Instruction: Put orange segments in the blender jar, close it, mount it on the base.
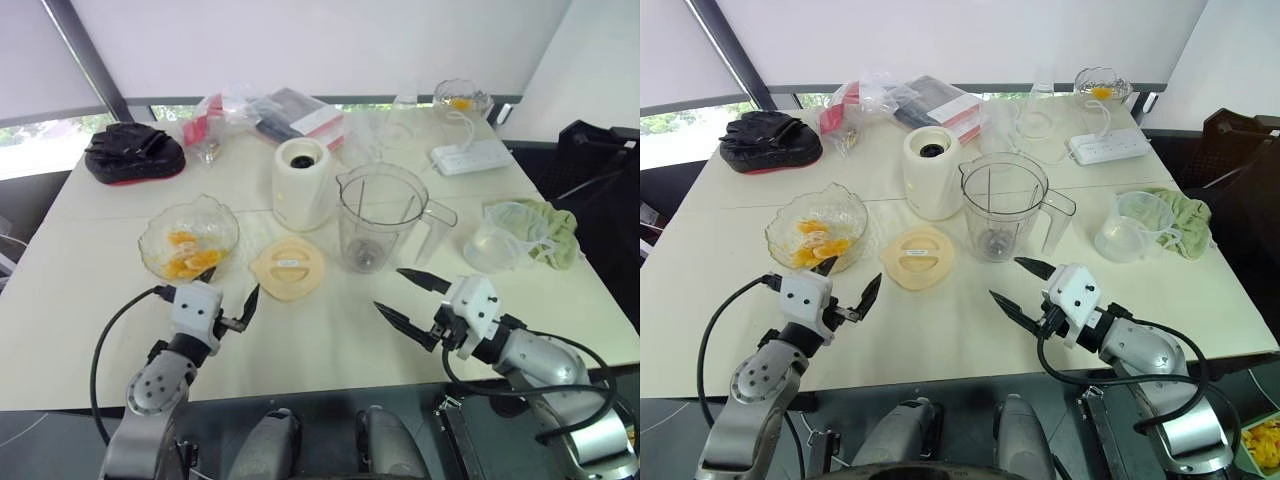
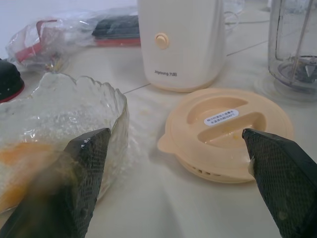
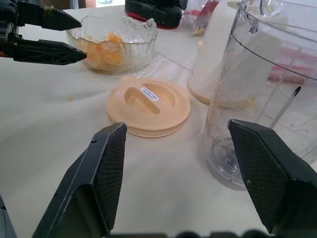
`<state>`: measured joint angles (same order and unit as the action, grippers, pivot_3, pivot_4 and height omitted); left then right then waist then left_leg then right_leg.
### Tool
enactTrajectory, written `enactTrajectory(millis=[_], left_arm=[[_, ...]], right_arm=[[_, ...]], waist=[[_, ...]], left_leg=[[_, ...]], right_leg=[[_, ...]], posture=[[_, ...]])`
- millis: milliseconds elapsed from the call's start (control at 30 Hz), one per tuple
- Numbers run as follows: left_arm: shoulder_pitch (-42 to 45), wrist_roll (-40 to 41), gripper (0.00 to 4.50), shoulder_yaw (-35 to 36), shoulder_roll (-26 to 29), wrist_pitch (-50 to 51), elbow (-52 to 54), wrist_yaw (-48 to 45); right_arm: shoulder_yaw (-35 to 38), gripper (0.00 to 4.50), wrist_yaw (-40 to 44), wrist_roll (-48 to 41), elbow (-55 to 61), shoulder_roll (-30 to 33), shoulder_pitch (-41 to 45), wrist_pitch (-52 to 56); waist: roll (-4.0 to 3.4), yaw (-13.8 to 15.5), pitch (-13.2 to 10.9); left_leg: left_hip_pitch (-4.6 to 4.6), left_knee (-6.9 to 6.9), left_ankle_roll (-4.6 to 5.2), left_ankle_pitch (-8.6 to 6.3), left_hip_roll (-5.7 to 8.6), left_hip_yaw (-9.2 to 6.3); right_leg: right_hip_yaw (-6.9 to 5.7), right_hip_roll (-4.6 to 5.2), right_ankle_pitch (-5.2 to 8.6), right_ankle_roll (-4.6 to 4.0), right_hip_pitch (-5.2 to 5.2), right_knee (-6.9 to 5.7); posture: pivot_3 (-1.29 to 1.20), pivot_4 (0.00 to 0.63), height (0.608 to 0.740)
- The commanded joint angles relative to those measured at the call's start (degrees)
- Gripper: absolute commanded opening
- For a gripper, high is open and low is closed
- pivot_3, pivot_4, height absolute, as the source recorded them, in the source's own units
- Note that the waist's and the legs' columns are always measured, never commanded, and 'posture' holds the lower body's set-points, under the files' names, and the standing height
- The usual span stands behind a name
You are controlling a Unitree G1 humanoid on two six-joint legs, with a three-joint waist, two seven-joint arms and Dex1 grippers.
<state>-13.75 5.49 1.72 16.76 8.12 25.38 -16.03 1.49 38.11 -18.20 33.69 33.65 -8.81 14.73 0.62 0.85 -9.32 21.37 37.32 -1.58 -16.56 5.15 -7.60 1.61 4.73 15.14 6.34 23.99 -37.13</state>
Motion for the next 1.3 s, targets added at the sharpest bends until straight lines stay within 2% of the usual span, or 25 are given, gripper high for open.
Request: enactTrajectory(millis=[33, 133, 1033, 1100, 1233, 1300], left_arm=[[0.41, -0.13, 4.44, 0.52, 0.45, -0.88, 1.56, -0.44], [1.89, 2.36, 4.44, 1.15, -0.01, 0.55, 2.17, -1.03], [6.69, 4.26, 4.44, 1.61, 1.74, 11.94, 8.6, -1.98], [8.18, 6.01, 4.44, 2.85, 3.35, 13.78, 9.17, -3.36], [17.04, 12.92, 4.44, 9.98, 8.7, 20.73, 7.44, -6.01], [24.57, 17.65, 4.44, 14.02, 14.44, 27.02, 3.62, -9.36]], right_arm=[[1.14, 3.42, -0.25, -0.47, 2.29, 0.14, 0.22, -0.3], [0.81, 3.42, -0.51, -0.19, 2.13, 0.01, 0.49, -0.26], [-1.84, 3.42, -2.25, 1.19, 0.48, -1.4, 1.87, -0.85], [-2.23, 3.42, -2.42, 1.55, 0.21, -1.81, 2.0, -0.93], [-3.56, 3.42, -2.9, 2.47, -0.96, -2.98, 2.81, -1.51], [-4.51, 3.42, -3.19, 3.27, -2.0, -3.97, 3.47, -2.27]], waist=[[0.0, -0.02, 0.0], [0.0, 0.03, 0.0], [0.0, -0.05, 0.0], [0.01, -0.01, 0.0], [0.03, -0.03, -0.02], [0.04, -0.04, -0.02]], left_leg=[[0.0, 0.0, 0.0, 0.0, 0.0, 0.0], [0.0, 0.0, 0.0, 0.0, 0.0, -0.01], [0.0, -0.01, 0.01, -0.01, 0.01, -0.02], [0.0, -0.01, 0.01, -0.01, 0.0, -0.03], [0.02, 0.0, -0.03, 0.02, 0.0, -0.11], [0.0, 0.0, -0.03, 0.02, 0.0, -0.11]], right_leg=[[0.0, 0.0, 0.0, 0.0, 0.0, 0.0], [-0.01, -0.01, 0.0, 0.0, 0.0, 0.0], [-0.03, -0.04, 0.0, 0.0, -0.01, 0.02], [-0.03, -0.04, 0.0, 0.0, -0.01, 0.02], [-0.12, -0.08, 0.0, 0.0, -0.01, 0.02], [-0.13, -0.07, 0.0, 0.0, -0.02, 0.01]], posture=[[0.0, 0.15, 0.74], [0.0, 0.15, 0.74], [0.0, 0.15, 0.74], [0.0, 0.15, 0.74], [0.0, 0.15, 0.74], [0.0, 0.15, 0.74]])
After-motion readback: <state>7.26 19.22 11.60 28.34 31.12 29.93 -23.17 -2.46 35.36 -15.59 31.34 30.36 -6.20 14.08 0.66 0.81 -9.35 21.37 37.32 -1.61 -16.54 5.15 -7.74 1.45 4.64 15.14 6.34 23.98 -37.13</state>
